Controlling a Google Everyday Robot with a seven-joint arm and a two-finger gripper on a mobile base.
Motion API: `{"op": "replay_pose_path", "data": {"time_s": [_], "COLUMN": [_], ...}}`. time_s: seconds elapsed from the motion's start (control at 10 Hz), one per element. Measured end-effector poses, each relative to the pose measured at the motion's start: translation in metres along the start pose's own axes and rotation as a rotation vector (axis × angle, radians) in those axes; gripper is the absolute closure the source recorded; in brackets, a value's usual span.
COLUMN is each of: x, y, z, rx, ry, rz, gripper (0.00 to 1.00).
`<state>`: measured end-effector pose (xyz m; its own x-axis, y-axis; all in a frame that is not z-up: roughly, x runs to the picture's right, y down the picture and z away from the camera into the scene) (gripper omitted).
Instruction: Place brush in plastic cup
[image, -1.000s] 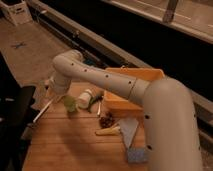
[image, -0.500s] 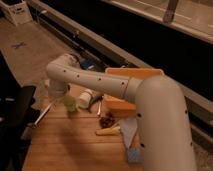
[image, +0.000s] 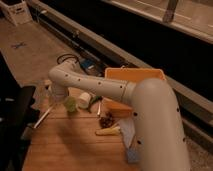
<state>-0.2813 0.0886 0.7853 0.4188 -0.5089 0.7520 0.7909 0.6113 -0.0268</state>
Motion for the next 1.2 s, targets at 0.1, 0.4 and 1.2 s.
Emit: {"op": "replay_pose_path", "data": {"time_s": [0.1,0.4,1.2], "x": [-0.004,-0.007,0.010], "y": [-0.002,0.002,0.025], "z": [0.006,0.020,0.030], "rx": [0.012,0.045,0.026], "ry": [-0.021,-0.069,-0.068], "rz": [-0.006,0.011,0.099], "gripper": [1.00,1.00,0.34]}}
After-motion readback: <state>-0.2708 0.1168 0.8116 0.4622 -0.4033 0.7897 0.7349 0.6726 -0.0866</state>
